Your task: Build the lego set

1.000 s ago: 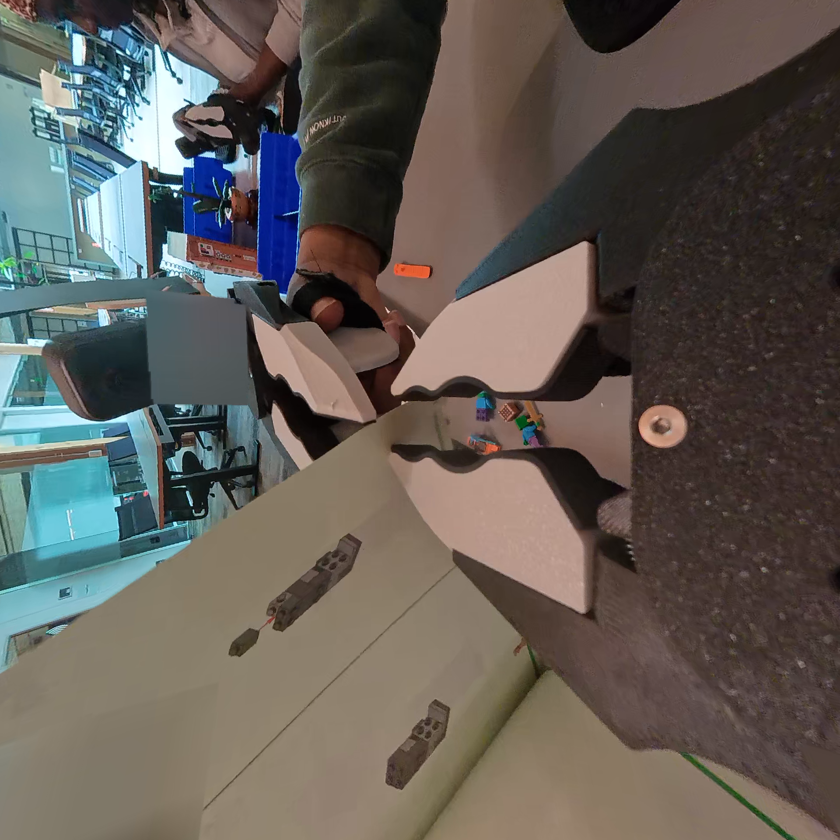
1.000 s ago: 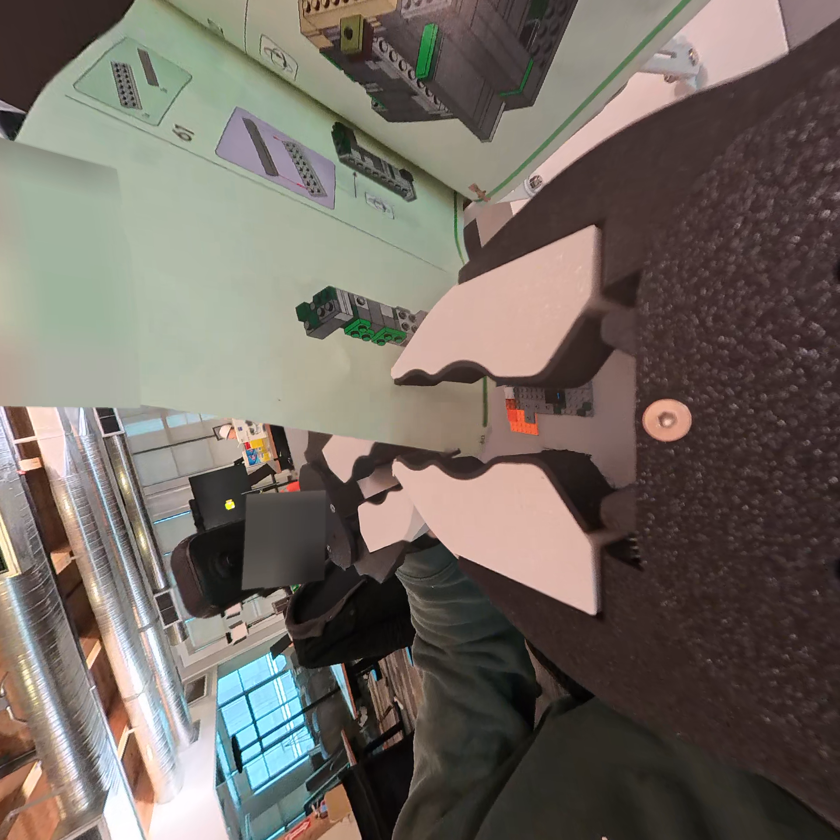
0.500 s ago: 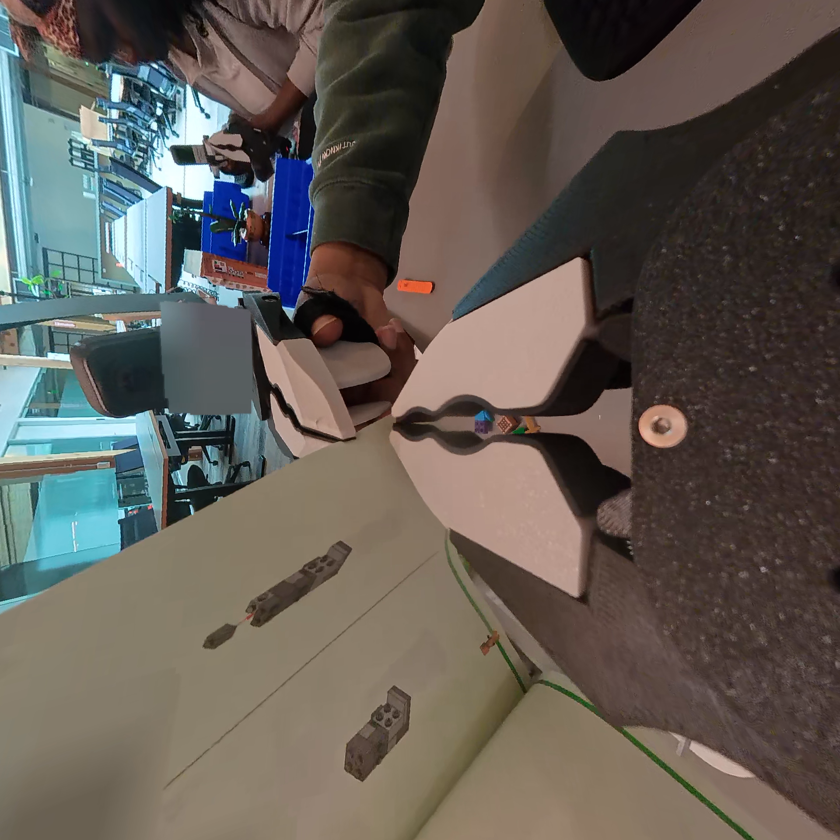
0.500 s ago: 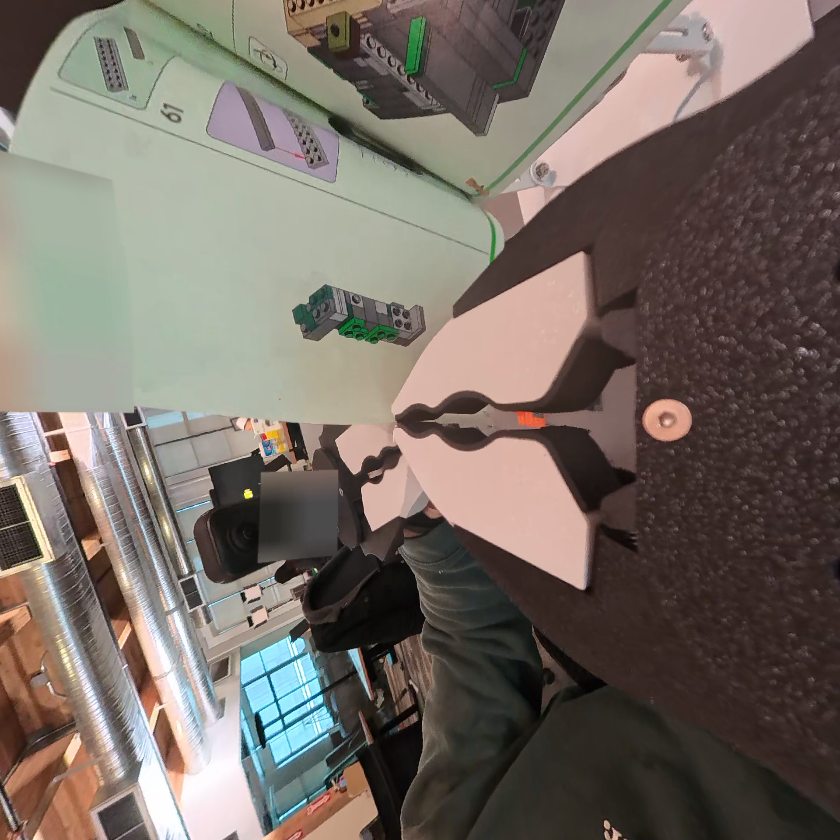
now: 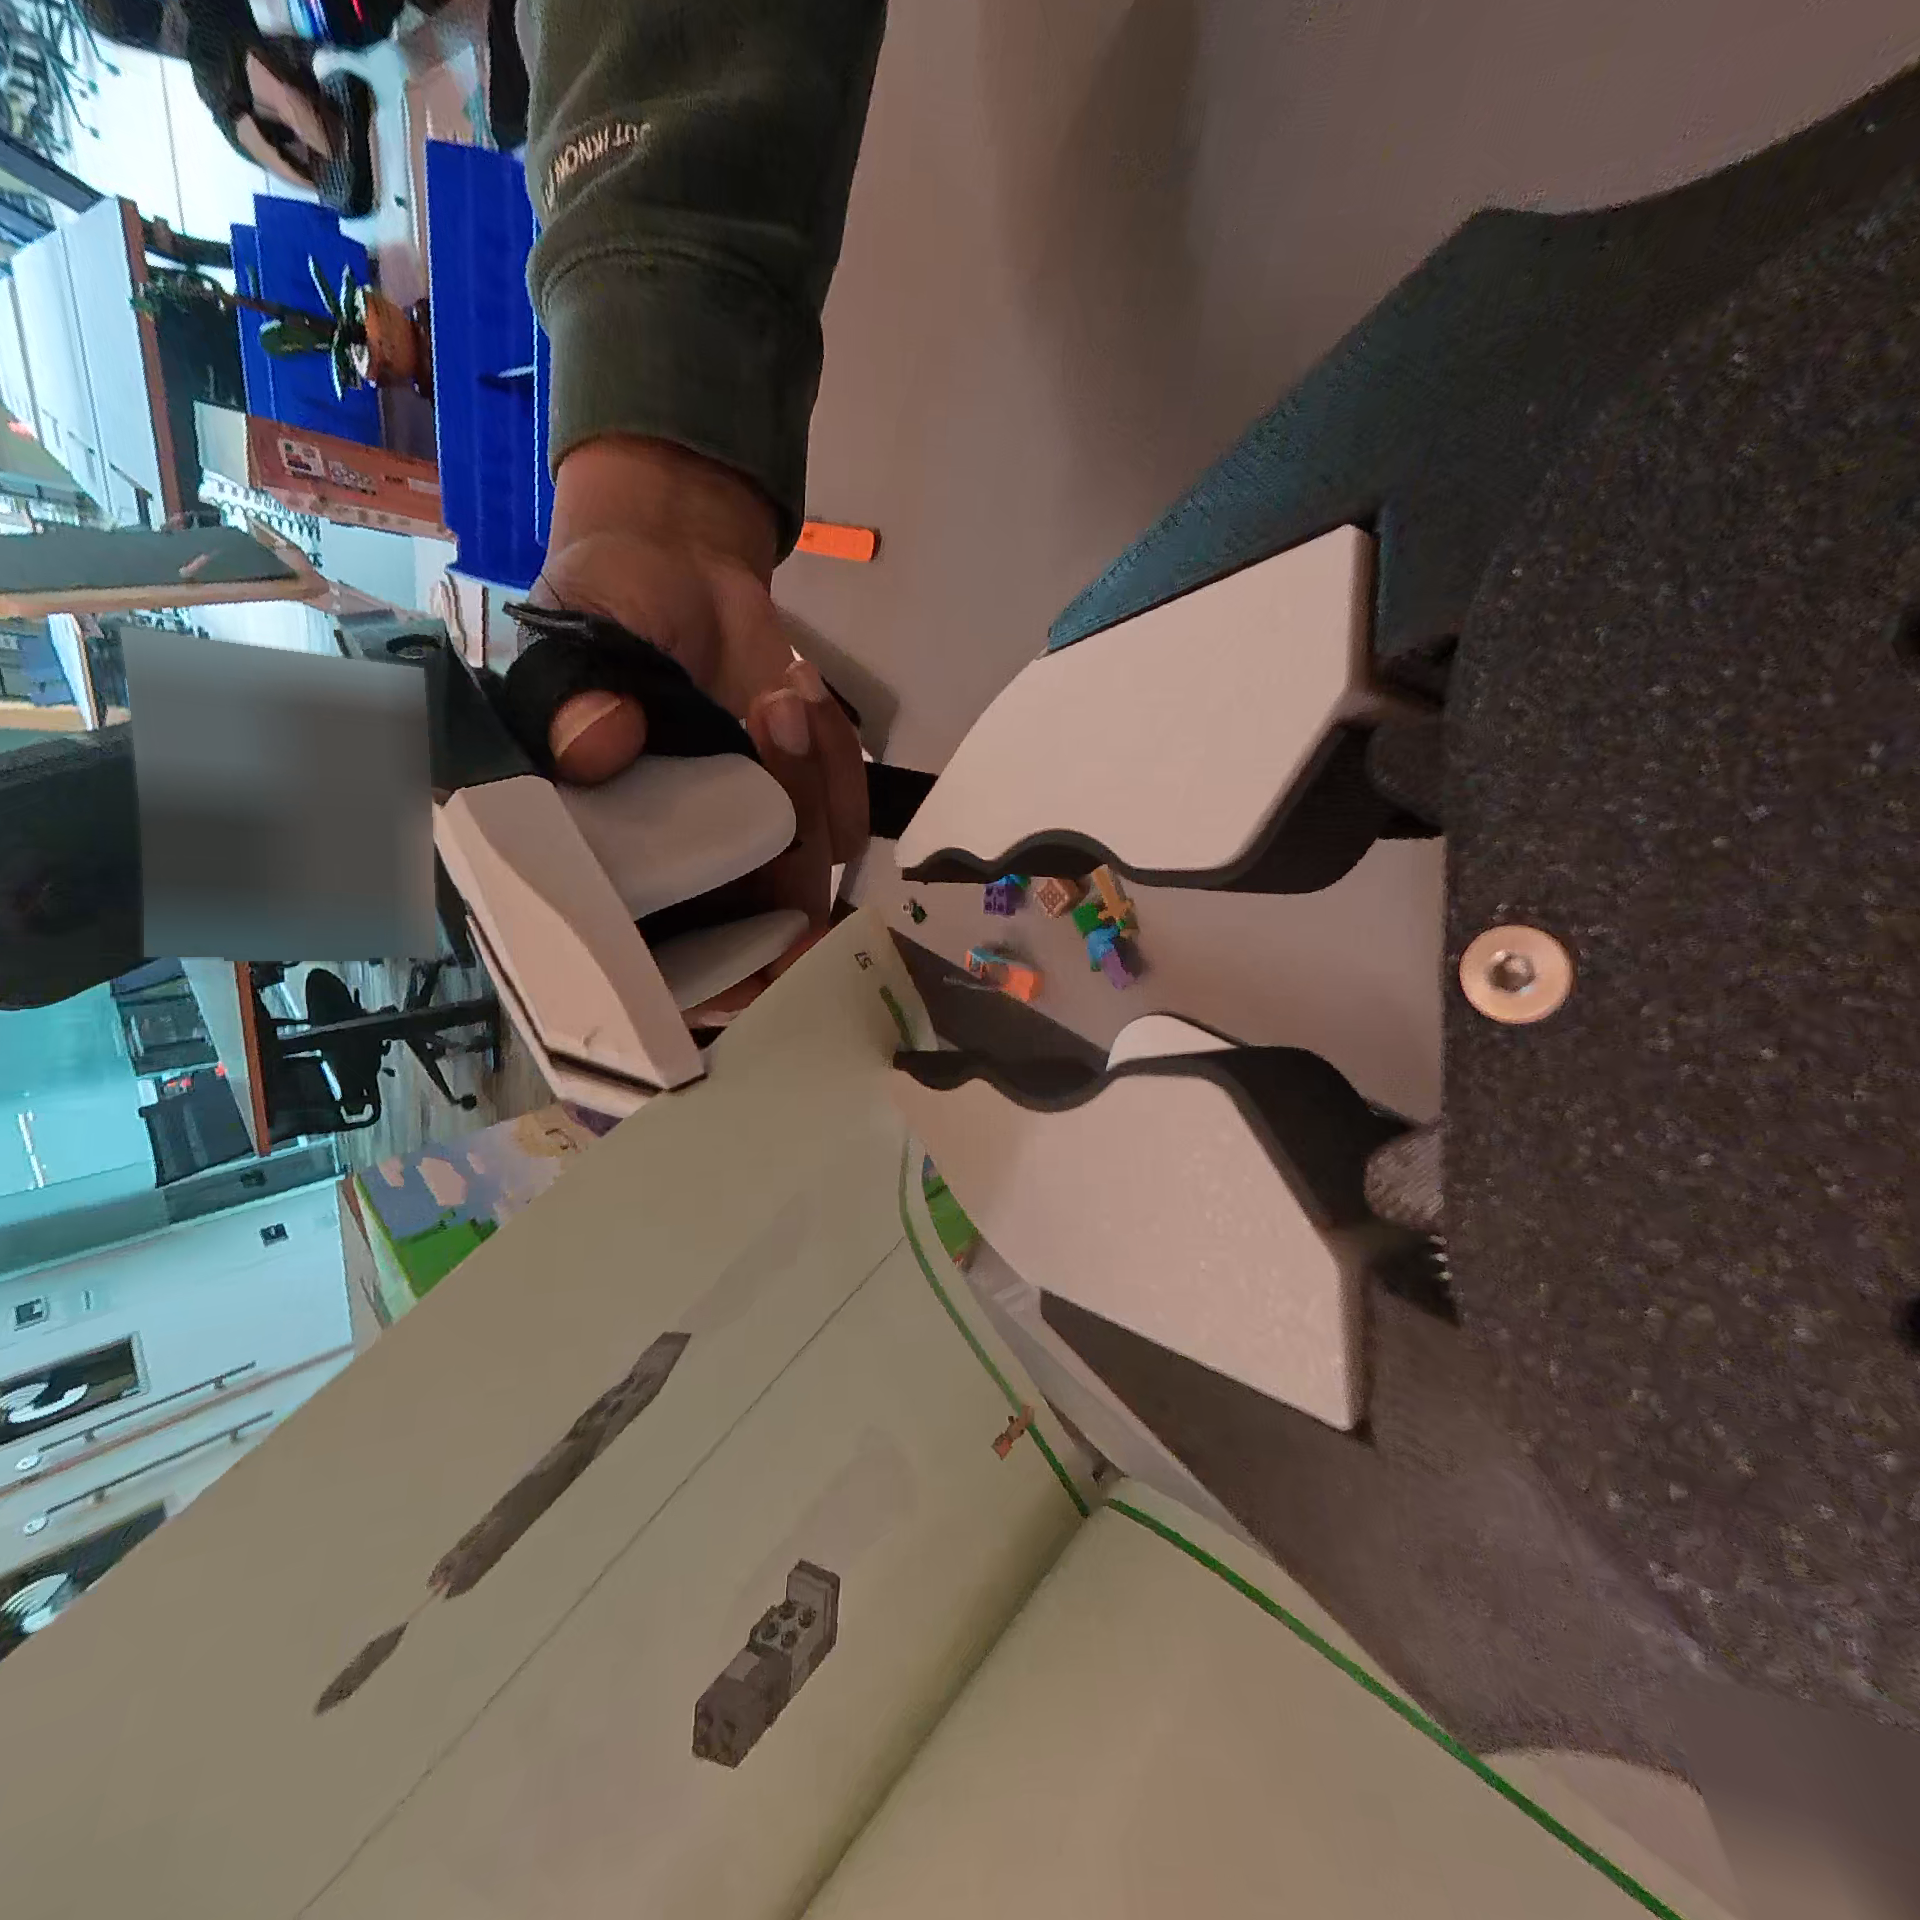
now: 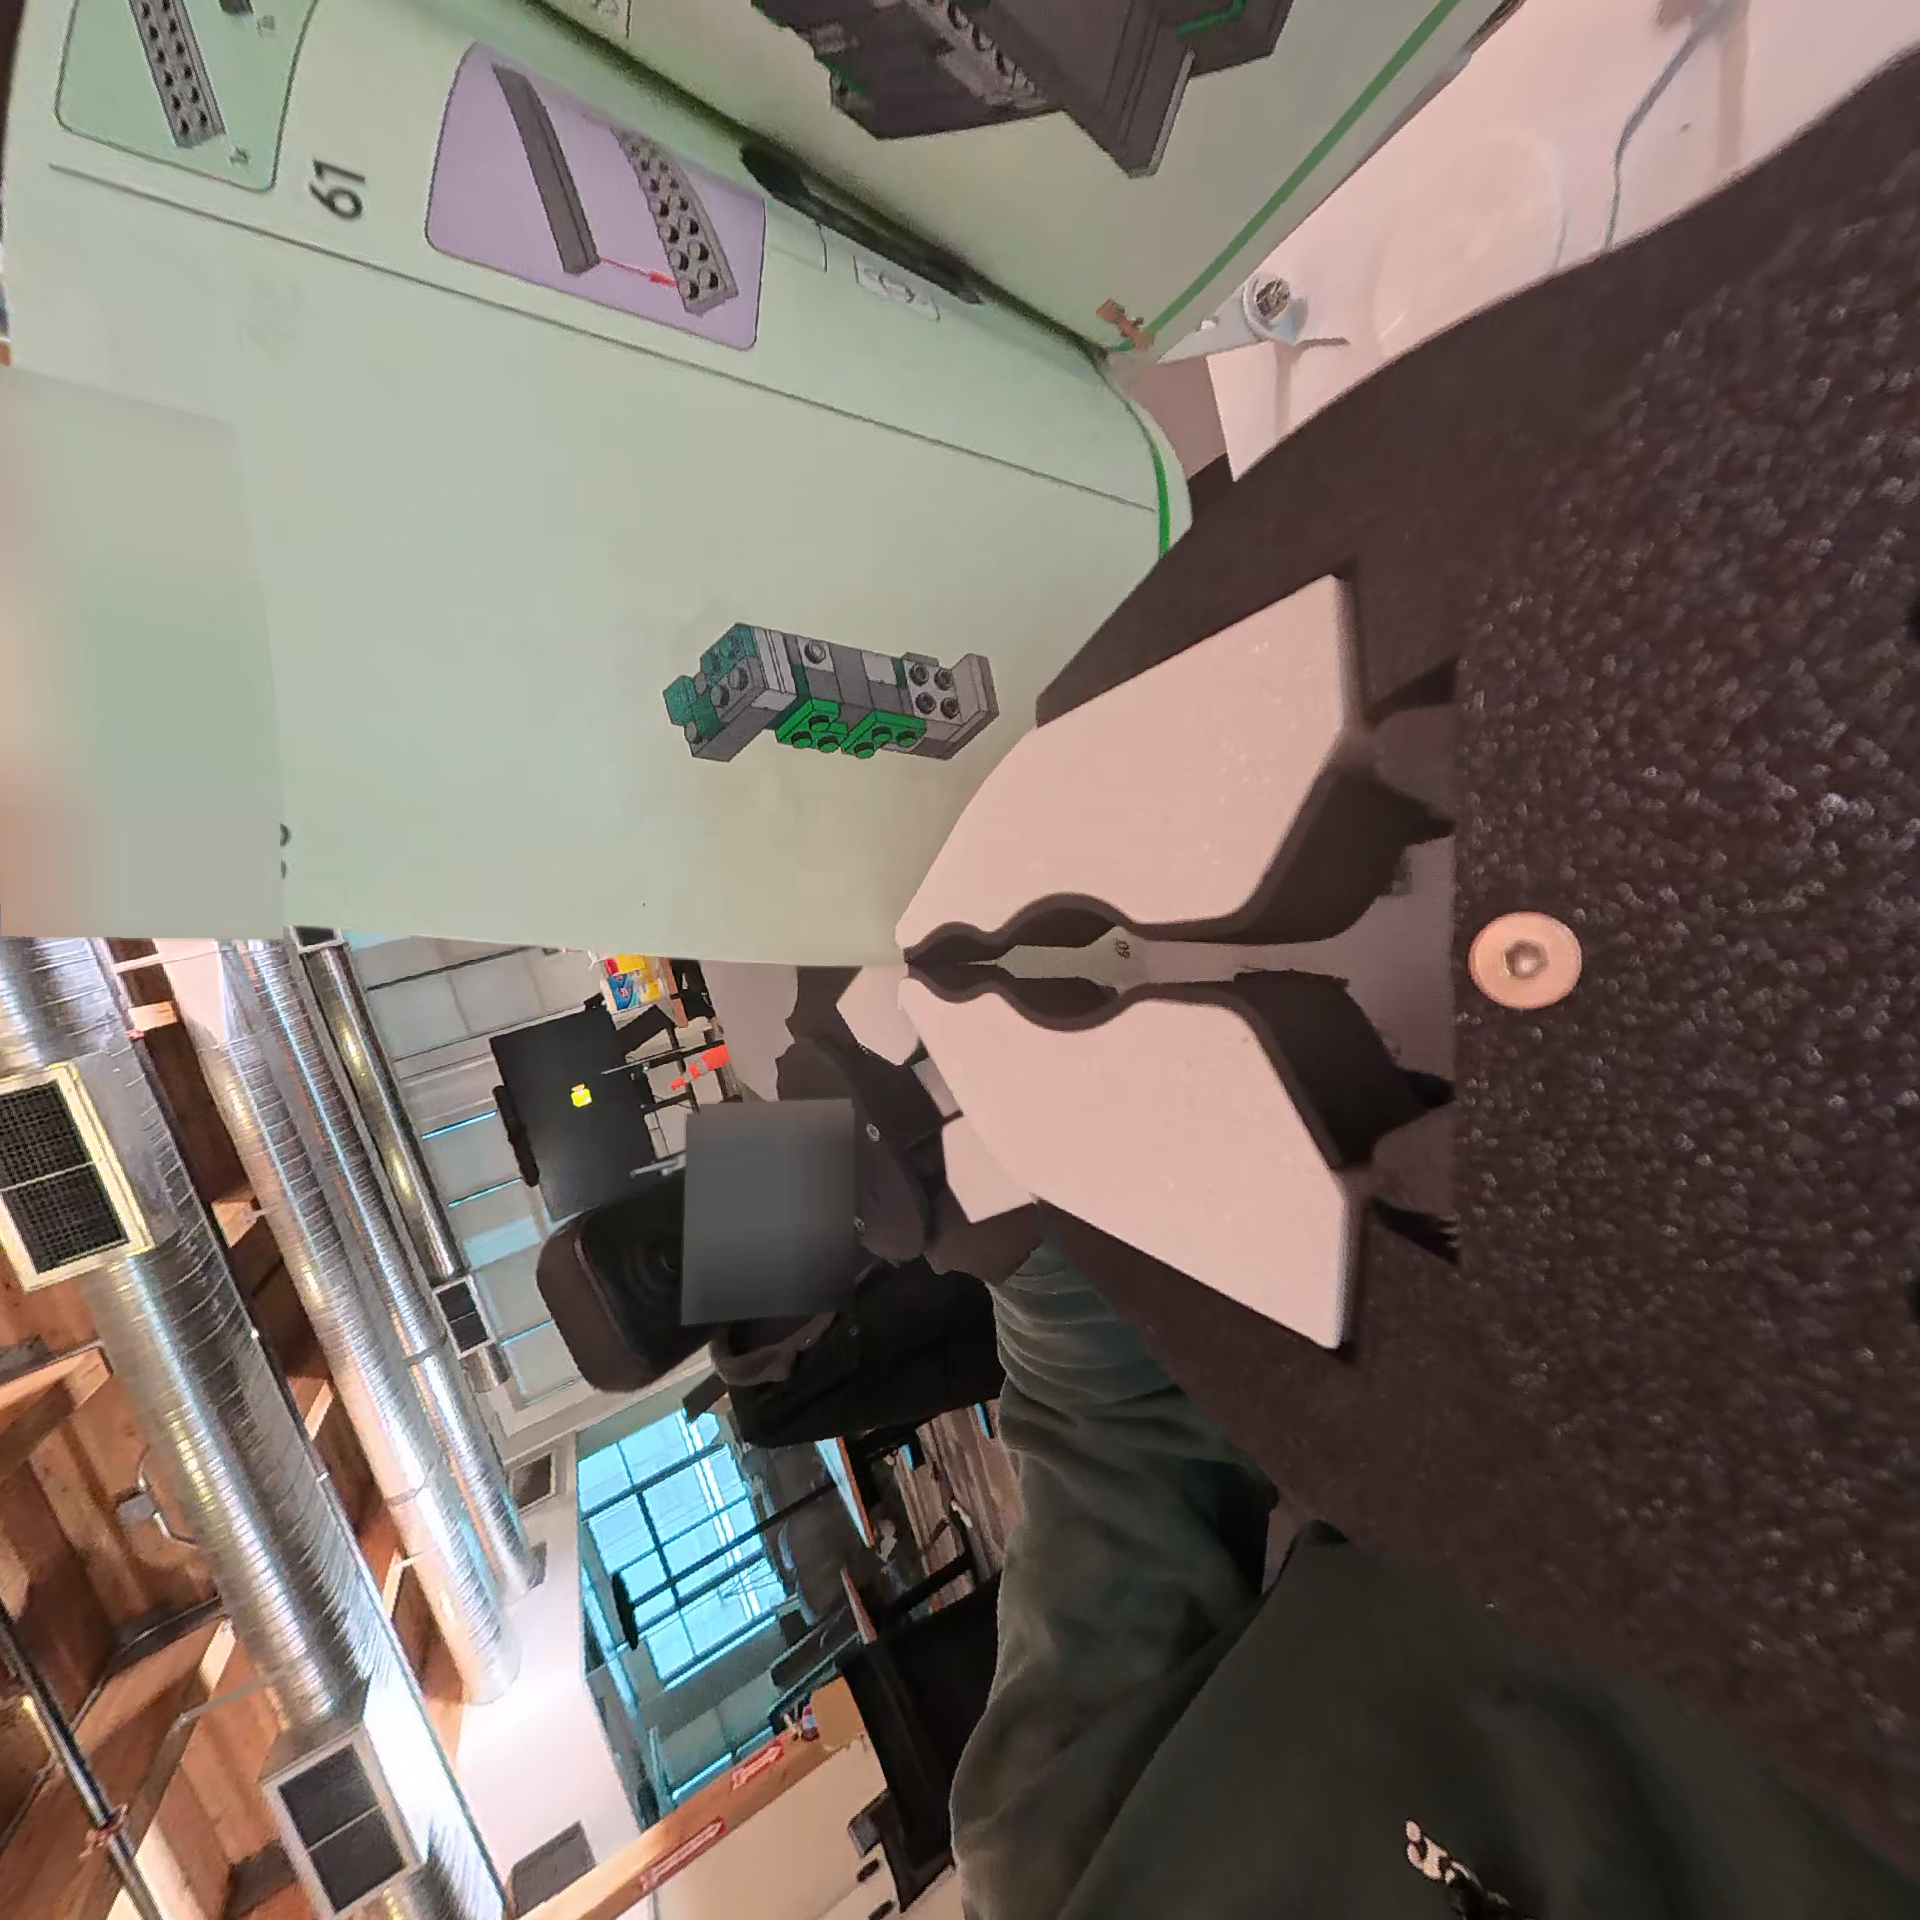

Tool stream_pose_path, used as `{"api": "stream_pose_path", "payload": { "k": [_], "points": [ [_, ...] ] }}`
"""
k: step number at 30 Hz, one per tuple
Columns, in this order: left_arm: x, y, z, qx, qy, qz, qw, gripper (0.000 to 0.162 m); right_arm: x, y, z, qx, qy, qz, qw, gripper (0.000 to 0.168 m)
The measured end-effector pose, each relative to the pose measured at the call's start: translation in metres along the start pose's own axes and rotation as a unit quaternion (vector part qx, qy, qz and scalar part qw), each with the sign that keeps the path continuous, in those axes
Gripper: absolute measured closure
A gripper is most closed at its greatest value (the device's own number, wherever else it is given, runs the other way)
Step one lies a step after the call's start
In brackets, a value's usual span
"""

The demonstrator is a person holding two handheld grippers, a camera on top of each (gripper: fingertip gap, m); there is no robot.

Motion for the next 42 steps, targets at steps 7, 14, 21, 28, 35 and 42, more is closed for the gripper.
{"api": "stream_pose_path", "payload": {
  "k": [7, 14, 21, 28, 35, 42],
  "points": [
    [0.005, 0.001, 0.001, -0.020, -0.020, -0.038, 0.999, 0.147, -0.004, -0.001, 0.000, -0.006, -0.002, -0.001, 1.000, 0.168],
    [0.010, 0.002, 0.000, -0.021, -0.034, -0.042, 0.998, 0.156, -0.004, -0.004, 0.003, -0.011, -0.002, 0.003, 1.000, 0.168],
    [0.006, -0.005, 0.004, -0.077, -0.010, -0.107, 0.991, 0.140, -0.007, -0.005, 0.003, -0.013, -0.005, 0.012, 1.000, 0.168],
    [0.008, -0.001, 0.003, -0.074, -0.020, -0.120, 0.990, 0.153, -0.009, -0.004, 0.002, -0.015, -0.002, 0.009, 1.000, 0.168],
    [0.008, -0.007, 0.006, -0.070, -0.018, -0.101, 0.992, 0.137, -0.010, -0.004, 0.004, -0.017, -0.004, 0.011, 1.000, 0.168],
    [0.008, -0.005, 0.006, -0.069, -0.021, -0.115, 0.991, 0.149, -0.012, -0.004, 0.005, -0.018, 0.000, 0.010, 1.000, 0.168]
  ]
}}
Point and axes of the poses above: each gripper's, where its closed fingertips meet, x back along the fingers, z out of its underside, y = z × x across the jaws, the point moved 9 cm from there along x, back along the fingers, and after that the axes turned 5 degrees about -x, right-handed, at the moved point
